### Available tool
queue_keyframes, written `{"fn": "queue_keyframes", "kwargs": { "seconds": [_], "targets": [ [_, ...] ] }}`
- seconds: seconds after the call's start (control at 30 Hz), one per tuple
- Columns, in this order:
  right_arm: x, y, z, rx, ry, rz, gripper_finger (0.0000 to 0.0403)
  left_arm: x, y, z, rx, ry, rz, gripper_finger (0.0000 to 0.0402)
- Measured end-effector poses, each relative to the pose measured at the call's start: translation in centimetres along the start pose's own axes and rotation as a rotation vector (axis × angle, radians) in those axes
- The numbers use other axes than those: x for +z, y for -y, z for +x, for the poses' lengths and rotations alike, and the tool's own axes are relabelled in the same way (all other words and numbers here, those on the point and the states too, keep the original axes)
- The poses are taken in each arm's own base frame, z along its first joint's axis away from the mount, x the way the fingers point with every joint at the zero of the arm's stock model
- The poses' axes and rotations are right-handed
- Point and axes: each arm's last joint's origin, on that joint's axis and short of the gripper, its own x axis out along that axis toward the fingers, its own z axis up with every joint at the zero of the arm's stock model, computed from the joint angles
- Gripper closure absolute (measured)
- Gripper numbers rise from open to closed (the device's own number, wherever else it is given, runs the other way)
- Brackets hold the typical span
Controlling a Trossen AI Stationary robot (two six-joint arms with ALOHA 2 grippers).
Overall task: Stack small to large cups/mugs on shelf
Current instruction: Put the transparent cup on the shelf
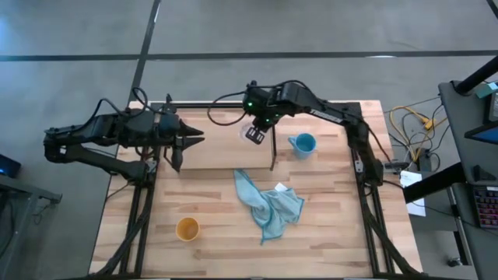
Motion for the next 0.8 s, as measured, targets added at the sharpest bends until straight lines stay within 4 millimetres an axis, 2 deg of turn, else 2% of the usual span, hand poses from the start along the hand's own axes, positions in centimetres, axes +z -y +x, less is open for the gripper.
{"fn": "queue_keyframes", "kwargs": {
  "seconds": [0.23,0.8],
  "targets": [
    [0.1,-0.1,3.0,-0.022,-0.098,-0.005,0.0394,-0.2,0.0,0.1,0.002,-0.007,0.002,0.0333],
    [0.1,-0.2,6.7,-0.049,-0.194,0.004,0.0394,-0.3,0.2,1.0,0.006,-0.032,0.008,0.0333]
  ]
}}
